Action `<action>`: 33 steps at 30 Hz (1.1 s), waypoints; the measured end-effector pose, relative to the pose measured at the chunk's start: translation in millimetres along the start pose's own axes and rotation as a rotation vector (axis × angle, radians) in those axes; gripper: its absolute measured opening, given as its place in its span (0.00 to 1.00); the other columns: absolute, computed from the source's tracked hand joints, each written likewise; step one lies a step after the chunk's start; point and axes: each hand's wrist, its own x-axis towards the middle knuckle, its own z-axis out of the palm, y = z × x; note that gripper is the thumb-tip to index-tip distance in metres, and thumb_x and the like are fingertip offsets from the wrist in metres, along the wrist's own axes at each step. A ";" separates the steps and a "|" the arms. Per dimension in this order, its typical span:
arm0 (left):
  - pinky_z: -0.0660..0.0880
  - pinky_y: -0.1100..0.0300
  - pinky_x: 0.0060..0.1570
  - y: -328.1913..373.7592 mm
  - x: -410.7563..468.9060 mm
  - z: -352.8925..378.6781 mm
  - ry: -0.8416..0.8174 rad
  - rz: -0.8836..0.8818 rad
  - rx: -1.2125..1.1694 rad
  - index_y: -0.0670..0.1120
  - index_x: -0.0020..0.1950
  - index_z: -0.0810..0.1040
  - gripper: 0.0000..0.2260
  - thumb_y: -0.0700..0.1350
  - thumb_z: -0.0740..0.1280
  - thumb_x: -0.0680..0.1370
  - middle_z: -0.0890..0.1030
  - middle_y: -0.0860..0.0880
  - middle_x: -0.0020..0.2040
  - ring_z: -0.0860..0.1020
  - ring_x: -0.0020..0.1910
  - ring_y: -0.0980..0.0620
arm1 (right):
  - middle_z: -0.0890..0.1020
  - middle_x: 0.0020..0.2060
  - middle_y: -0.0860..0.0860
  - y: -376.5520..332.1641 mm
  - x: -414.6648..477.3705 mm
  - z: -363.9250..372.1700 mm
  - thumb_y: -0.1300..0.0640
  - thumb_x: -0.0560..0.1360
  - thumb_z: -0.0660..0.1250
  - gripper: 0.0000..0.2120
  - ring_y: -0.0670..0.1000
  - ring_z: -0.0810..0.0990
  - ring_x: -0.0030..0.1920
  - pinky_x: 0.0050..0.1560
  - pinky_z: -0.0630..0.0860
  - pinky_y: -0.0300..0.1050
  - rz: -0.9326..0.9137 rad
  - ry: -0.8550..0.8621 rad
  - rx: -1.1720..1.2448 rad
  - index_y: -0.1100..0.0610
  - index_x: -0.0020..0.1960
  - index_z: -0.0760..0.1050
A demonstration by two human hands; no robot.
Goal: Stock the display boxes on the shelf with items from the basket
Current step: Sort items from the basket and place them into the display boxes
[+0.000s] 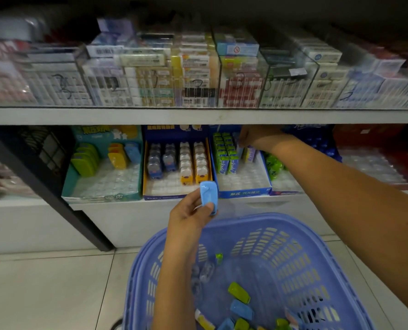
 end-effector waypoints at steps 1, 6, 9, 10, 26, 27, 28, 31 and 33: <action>0.80 0.58 0.49 1.7 -2.5 -1.6 0.009 0.006 -0.013 0.50 0.55 0.80 0.14 0.34 0.67 0.76 0.85 0.51 0.46 0.83 0.44 0.53 | 0.73 0.45 0.58 -3.5 -5.1 2.3 0.56 0.78 0.64 0.05 0.56 0.72 0.47 0.47 0.67 0.45 -0.001 0.026 -0.045 0.59 0.48 0.73; 0.78 0.66 0.45 7.8 -6.4 -13.4 0.073 0.109 0.037 0.48 0.60 0.79 0.15 0.36 0.69 0.75 0.84 0.49 0.50 0.82 0.48 0.54 | 0.82 0.46 0.53 -25.1 -58.0 30.6 0.57 0.76 0.67 0.07 0.53 0.80 0.49 0.50 0.76 0.44 -0.163 0.275 0.410 0.59 0.51 0.80; 0.78 0.60 0.51 14.4 -6.7 -26.6 0.085 0.184 0.079 0.46 0.62 0.78 0.15 0.37 0.68 0.76 0.84 0.47 0.53 0.81 0.52 0.51 | 0.83 0.47 0.50 -51.8 -90.6 45.2 0.54 0.74 0.69 0.07 0.48 0.82 0.45 0.44 0.79 0.34 -0.341 -0.028 0.677 0.51 0.52 0.80; 0.78 0.60 0.51 17.6 -6.8 -31.9 0.082 0.215 0.090 0.46 0.62 0.79 0.15 0.37 0.68 0.76 0.84 0.47 0.53 0.82 0.52 0.52 | 0.83 0.47 0.50 -61.0 -95.7 48.9 0.54 0.74 0.70 0.09 0.49 0.83 0.46 0.46 0.80 0.36 -0.383 -0.089 0.689 0.51 0.54 0.80; 0.47 0.55 0.74 32.3 29.0 -116.2 0.283 0.335 1.248 0.43 0.70 0.69 0.22 0.50 0.63 0.79 0.70 0.46 0.69 0.62 0.71 0.47 | 0.81 0.54 0.56 -185.4 9.6 77.8 0.62 0.74 0.69 0.13 0.54 0.79 0.54 0.54 0.73 0.41 -0.435 0.198 0.354 0.60 0.58 0.77; 0.48 0.55 0.74 30.7 29.2 -117.1 0.285 0.350 1.247 0.43 0.69 0.70 0.21 0.50 0.64 0.78 0.71 0.46 0.68 0.63 0.70 0.47 | 0.81 0.54 0.56 -187.8 14.6 81.8 0.62 0.73 0.70 0.13 0.54 0.78 0.55 0.53 0.72 0.40 -0.438 0.199 0.311 0.60 0.58 0.78; 0.48 0.55 0.74 30.1 29.2 -117.9 0.287 0.359 1.238 0.43 0.69 0.70 0.21 0.49 0.64 0.78 0.71 0.46 0.67 0.64 0.69 0.47 | 0.81 0.55 0.56 -189.1 18.6 85.2 0.62 0.73 0.70 0.13 0.54 0.78 0.55 0.53 0.71 0.39 -0.439 0.193 0.287 0.59 0.58 0.78; 0.47 0.56 0.74 28.6 28.9 -119.0 0.286 0.384 1.242 0.44 0.70 0.70 0.21 0.50 0.64 0.78 0.71 0.47 0.67 0.64 0.68 0.48 | 0.80 0.57 0.57 -192.8 23.7 91.1 0.62 0.73 0.70 0.14 0.54 0.77 0.57 0.55 0.70 0.38 -0.434 0.177 0.231 0.59 0.58 0.78; 0.47 0.56 0.74 27.2 28.2 -119.2 0.288 0.403 1.237 0.44 0.69 0.70 0.21 0.49 0.64 0.78 0.71 0.48 0.66 0.64 0.68 0.48 | 0.79 0.59 0.57 -195.7 25.0 91.7 0.62 0.74 0.69 0.14 0.55 0.76 0.59 0.60 0.70 0.40 -0.433 0.165 0.194 0.59 0.60 0.78</action>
